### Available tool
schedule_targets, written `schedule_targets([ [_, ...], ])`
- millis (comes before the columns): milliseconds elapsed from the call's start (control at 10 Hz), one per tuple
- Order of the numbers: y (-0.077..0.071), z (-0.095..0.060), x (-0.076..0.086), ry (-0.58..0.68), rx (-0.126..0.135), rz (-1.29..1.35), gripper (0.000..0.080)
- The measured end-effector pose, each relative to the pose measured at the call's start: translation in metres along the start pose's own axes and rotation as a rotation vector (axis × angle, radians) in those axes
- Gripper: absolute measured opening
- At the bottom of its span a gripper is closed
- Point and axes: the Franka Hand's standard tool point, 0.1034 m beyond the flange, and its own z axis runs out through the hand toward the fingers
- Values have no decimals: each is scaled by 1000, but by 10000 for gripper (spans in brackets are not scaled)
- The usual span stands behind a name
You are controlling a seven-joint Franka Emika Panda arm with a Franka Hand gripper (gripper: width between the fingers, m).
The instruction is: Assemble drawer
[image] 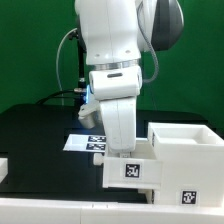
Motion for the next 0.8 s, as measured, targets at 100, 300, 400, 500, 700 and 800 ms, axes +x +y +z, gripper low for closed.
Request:
schedule_targets([
  [100, -1, 0, 1, 0, 1, 11, 36],
  [300, -1, 1, 5, 2, -2, 43, 36],
  [400, -1, 1, 6, 3, -7, 45, 36],
  [500, -1, 2, 5, 3, -21, 39, 36],
  [700, -1, 2, 4, 3, -39, 25, 36],
  [800, -1, 2, 4, 3, -39, 21, 36],
])
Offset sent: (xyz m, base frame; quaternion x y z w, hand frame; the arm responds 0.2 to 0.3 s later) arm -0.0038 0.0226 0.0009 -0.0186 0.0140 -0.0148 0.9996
